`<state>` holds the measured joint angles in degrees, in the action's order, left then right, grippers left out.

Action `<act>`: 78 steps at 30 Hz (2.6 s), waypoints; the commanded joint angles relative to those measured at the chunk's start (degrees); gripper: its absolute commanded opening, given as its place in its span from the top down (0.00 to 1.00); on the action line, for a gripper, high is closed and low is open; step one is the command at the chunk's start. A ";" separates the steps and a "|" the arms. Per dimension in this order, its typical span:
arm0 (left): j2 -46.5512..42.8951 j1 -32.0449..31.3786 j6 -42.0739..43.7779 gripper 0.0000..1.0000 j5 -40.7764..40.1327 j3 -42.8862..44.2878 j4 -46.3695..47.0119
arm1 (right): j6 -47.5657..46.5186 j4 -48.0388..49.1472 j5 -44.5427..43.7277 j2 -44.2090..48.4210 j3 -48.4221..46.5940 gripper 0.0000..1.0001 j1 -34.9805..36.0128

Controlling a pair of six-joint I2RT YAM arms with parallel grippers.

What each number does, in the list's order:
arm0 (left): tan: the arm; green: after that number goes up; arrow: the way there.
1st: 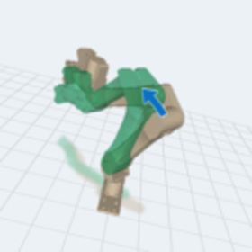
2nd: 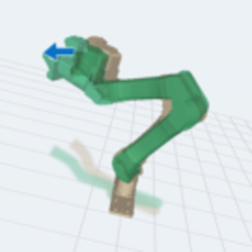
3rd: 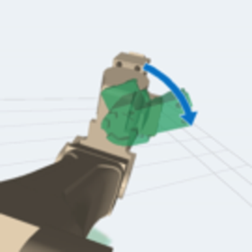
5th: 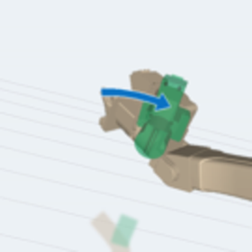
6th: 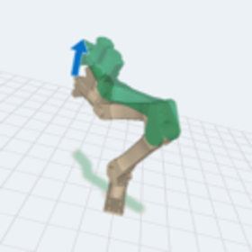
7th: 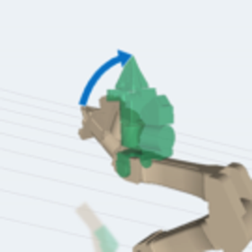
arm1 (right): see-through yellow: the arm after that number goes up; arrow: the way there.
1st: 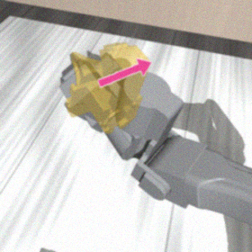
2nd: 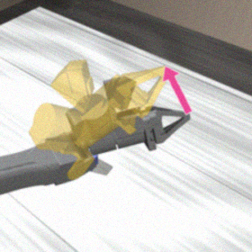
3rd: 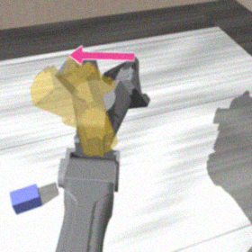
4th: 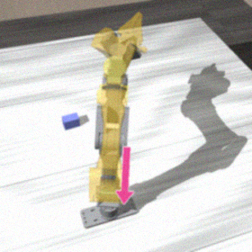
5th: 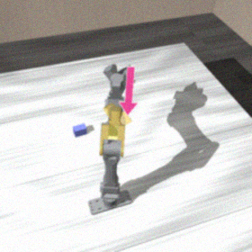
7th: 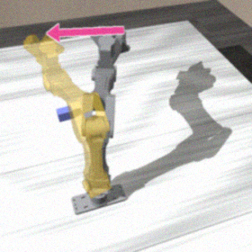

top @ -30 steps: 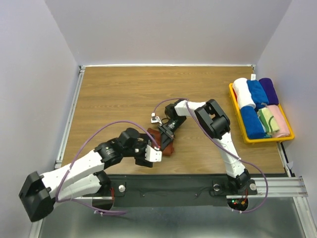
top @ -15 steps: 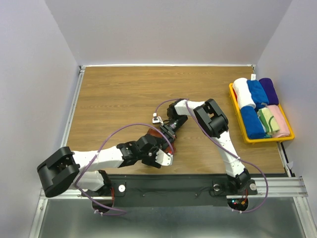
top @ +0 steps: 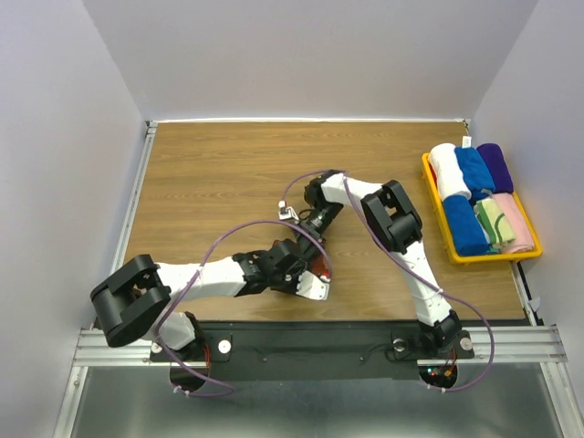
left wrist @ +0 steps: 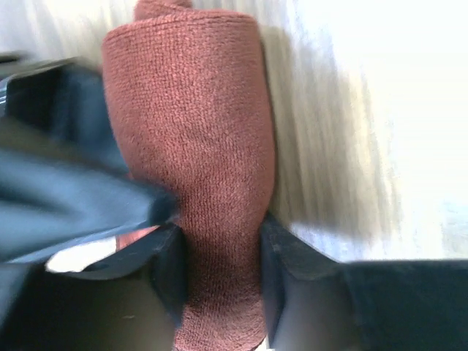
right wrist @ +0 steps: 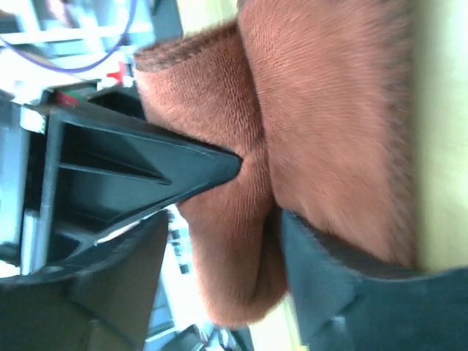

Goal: Roll the towels
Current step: Roll the towel

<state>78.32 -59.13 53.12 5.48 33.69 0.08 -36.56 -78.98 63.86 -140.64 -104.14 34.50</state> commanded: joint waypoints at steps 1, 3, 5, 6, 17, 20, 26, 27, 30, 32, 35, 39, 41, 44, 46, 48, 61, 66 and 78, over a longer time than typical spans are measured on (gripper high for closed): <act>3.41 -0.54 -5.48 0.62 11.13 5.67 -15.27 | 4.12 7.17 -12.95 4.84 -8.52 0.28 -3.73; 4.81 -0.54 -7.68 0.65 12.36 8.31 -17.12 | 5.61 7.35 -15.95 5.90 -13.69 0.22 -4.70; 7.10 -0.28 -8.82 0.66 14.12 11.38 -21.07 | 6.49 7.61 -17.96 6.78 -16.70 0.21 -6.55; 7.71 -0.02 -9.00 0.66 15.95 12.18 -23.43 | 7.02 8.22 -18.15 8.17 -18.37 0.20 -7.94; 20.98 12.72 -3.64 0.62 38.72 28.00 -44.63 | 3.96 13.85 -18.06 30.29 -1.29 0.05 -18.42; 26.87 16.50 -1.36 0.60 44.08 33.52 -49.72 | 1.58 15.96 -18.85 40.22 8.12 0.05 -18.51; 37.75 21.69 -1.08 0.58 46.99 39.42 -53.34 | 3.15 21.67 -22.27 54.31 21.51 0.10 -17.72; 39.17 22.39 -1.61 0.58 47.34 40.30 -53.25 | 3.24 22.02 -22.98 56.59 24.04 0.12 -16.06; 43.74 24.41 -2.58 0.60 47.87 44.08 -53.86 | 5.43 24.74 -28.33 59.68 27.83 0.16 -11.93; 46.38 25.29 -2.59 0.60 48.66 46.97 -55.18 | 6.58 29.57 -34.54 61.53 31.96 0.16 -5.87; 49.02 25.91 -2.59 0.60 49.10 49.97 -57.03 | 7.99 35.64 -41.76 61.10 35.22 0.17 2.31; 51.57 26.44 -1.88 0.60 49.19 52.09 -59.40 | 8.96 44.76 -48.44 58.64 38.48 0.17 11.61; 52.45 26.61 -1.36 0.59 49.10 52.61 -60.01 | 8.70 47.59 -50.92 57.50 39.62 0.17 14.27; 53.16 26.97 -1.09 0.59 49.19 53.14 -60.37 | 7.56 51.11 -54.62 54.69 41.64 0.17 18.14; 53.77 27.23 -0.83 0.57 49.37 53.49 -61.07 | 6.77 52.78 -55.24 53.02 42.43 0.16 20.24; 54.30 27.40 0.31 0.56 49.81 54.28 -62.03 | 5.45 53.66 -56.38 51.96 43.49 0.14 22.26; 57.99 28.20 3.56 0.63 52.00 56.22 -63.97 | 1.49 62.19 -68.25 50.03 50.70 0.13 29.75; 56.24 28.37 5.23 0.55 52.53 55.52 -63.97 | 2.18 62.63 -67.64 47.91 51.05 0.42 29.75; 41.22 37.94 6.47 0.01 54.82 52.63 -60.64 | 5.00 60.61 -57.79 51.96 54.22 0.85 24.57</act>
<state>127.00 -26.76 56.47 64.14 87.55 -67.48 -33.28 -15.79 0.23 -90.28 -50.96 61.19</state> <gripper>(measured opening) 0.936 0.318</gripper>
